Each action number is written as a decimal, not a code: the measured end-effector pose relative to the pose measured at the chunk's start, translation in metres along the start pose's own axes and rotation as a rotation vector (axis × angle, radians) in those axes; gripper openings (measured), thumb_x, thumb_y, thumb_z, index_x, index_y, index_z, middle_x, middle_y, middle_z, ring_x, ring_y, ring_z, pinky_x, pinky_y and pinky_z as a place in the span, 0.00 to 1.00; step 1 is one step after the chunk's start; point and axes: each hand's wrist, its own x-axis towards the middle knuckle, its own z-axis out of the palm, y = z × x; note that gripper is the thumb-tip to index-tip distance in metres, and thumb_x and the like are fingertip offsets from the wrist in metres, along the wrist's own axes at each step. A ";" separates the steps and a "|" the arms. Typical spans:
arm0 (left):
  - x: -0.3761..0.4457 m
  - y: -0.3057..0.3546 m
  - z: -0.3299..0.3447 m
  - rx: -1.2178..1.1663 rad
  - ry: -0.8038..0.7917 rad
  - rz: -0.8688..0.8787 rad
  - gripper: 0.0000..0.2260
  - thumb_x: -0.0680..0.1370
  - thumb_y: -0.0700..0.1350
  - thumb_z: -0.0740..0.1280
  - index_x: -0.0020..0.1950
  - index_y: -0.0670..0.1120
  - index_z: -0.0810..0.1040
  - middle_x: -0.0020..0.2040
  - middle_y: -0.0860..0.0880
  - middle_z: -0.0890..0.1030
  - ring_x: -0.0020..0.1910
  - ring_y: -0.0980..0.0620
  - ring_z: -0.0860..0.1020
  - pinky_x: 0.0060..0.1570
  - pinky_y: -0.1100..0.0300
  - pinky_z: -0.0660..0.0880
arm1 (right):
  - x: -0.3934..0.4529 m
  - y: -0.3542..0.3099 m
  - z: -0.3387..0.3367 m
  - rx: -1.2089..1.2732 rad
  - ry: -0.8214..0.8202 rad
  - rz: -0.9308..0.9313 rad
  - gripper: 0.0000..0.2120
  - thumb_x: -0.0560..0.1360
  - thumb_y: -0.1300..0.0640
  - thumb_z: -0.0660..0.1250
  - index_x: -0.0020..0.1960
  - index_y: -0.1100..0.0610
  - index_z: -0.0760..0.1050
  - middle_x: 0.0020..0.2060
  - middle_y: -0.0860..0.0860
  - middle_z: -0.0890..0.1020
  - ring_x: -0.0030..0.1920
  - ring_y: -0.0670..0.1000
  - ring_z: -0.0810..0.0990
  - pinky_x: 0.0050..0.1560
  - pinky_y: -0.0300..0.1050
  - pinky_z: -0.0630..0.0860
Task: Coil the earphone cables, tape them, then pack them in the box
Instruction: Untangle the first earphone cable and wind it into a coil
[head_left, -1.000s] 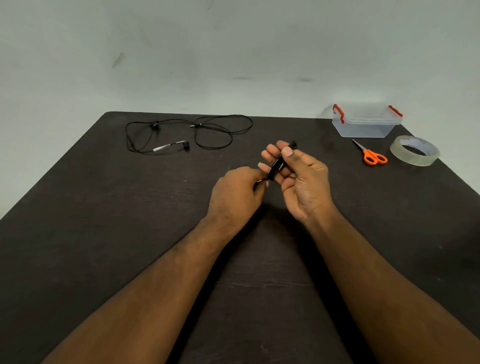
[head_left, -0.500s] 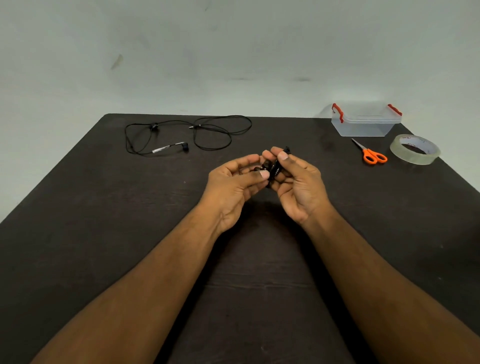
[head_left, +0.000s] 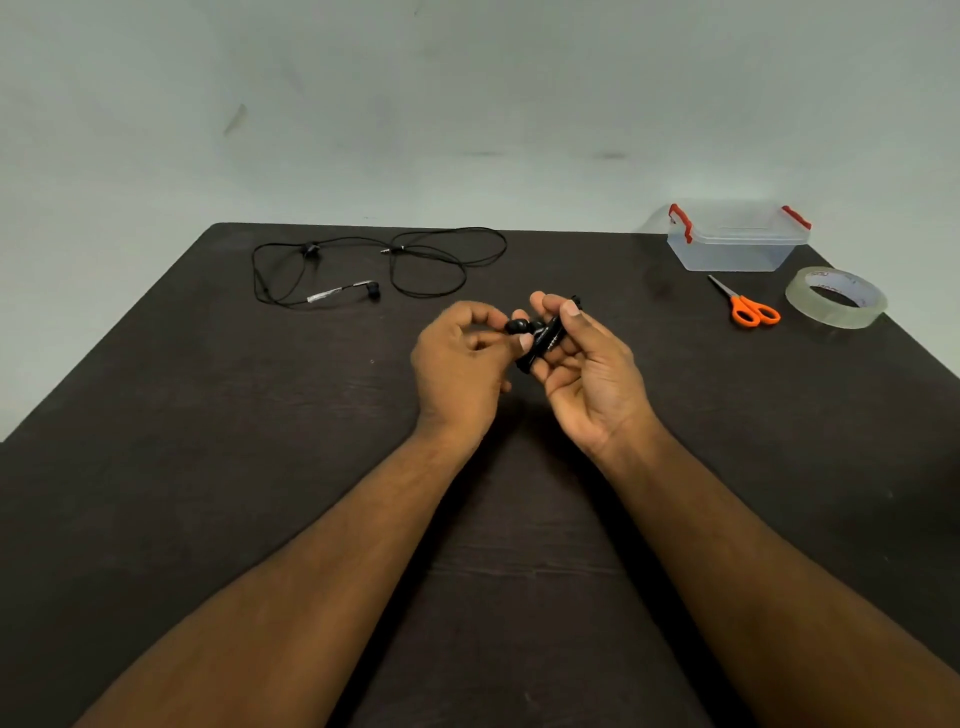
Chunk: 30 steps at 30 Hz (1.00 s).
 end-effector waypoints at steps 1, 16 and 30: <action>0.000 -0.001 0.000 0.048 -0.017 0.040 0.10 0.70 0.37 0.75 0.44 0.49 0.79 0.35 0.51 0.85 0.30 0.53 0.81 0.25 0.61 0.75 | 0.000 0.000 0.001 0.009 0.001 0.002 0.07 0.75 0.61 0.66 0.47 0.64 0.81 0.51 0.57 0.84 0.53 0.57 0.83 0.51 0.50 0.80; -0.008 0.003 0.000 0.724 -0.091 0.321 0.09 0.77 0.48 0.67 0.54 0.46 0.81 0.45 0.48 0.85 0.45 0.47 0.83 0.44 0.50 0.80 | 0.001 0.008 0.004 -0.074 0.035 -0.002 0.10 0.78 0.60 0.64 0.55 0.63 0.79 0.54 0.54 0.83 0.61 0.50 0.78 0.63 0.43 0.74; -0.002 -0.006 0.003 0.287 0.046 0.160 0.13 0.71 0.38 0.70 0.48 0.55 0.74 0.32 0.51 0.81 0.27 0.53 0.79 0.28 0.55 0.78 | 0.006 0.002 0.001 -0.369 -0.019 0.064 0.13 0.80 0.64 0.60 0.60 0.72 0.74 0.56 0.68 0.79 0.55 0.60 0.80 0.57 0.51 0.78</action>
